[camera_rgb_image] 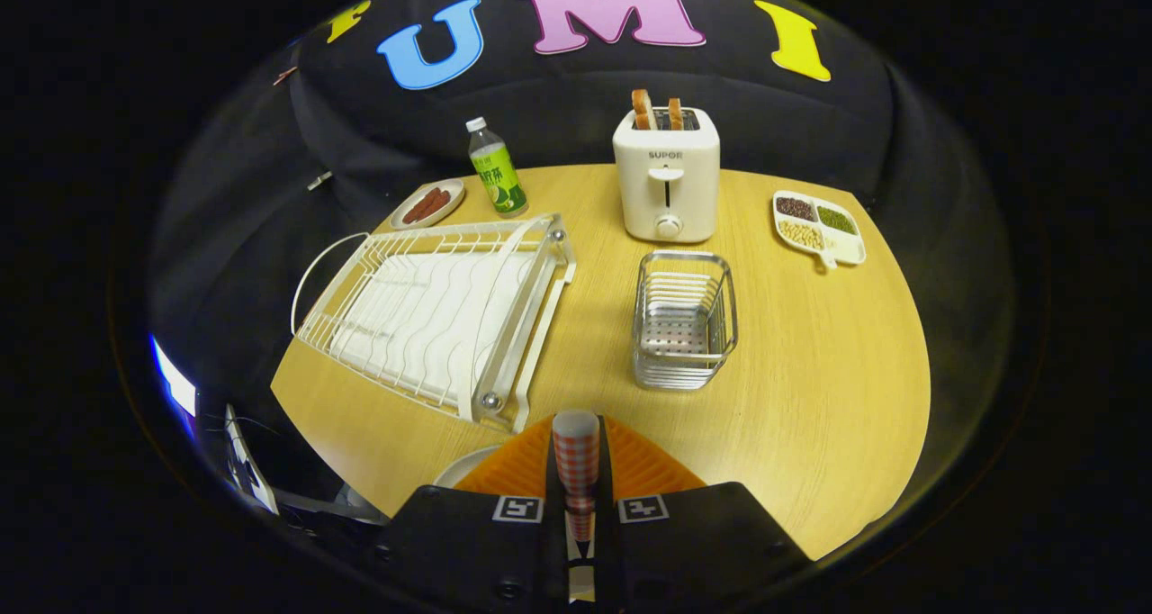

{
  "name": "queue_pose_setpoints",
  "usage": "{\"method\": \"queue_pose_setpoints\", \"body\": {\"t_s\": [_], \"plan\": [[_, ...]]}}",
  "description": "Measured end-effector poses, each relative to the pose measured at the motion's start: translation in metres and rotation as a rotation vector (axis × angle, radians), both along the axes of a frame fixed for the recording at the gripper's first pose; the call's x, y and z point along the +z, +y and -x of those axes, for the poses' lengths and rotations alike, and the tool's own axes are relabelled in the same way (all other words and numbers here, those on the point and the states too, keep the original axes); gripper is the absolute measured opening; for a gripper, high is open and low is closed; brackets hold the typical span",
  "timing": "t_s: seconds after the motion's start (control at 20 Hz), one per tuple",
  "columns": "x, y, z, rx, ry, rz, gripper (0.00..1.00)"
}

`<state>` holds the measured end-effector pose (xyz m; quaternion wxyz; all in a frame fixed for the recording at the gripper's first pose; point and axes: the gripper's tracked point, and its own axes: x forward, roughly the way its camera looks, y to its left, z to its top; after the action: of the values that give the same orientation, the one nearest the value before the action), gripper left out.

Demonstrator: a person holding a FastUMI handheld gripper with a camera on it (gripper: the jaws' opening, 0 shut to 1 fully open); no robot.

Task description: Take the plate from the dish rack, then take the spoon from the basket and place it into the plate.

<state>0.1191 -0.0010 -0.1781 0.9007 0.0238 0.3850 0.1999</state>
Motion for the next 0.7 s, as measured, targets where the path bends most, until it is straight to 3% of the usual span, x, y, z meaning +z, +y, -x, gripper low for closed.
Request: {"method": "queue_pose_setpoints", "body": {"t_s": [0.3, 0.6, 0.7], "plan": [[-0.047, 0.01, 0.026, 0.026, 0.081, 0.031, 0.15], [-0.056, 0.013, 0.025, 0.022, 0.101, 0.032, 0.16], [-0.054, 0.02, 0.028, 0.037, 0.109, 0.004, 0.26]]}}
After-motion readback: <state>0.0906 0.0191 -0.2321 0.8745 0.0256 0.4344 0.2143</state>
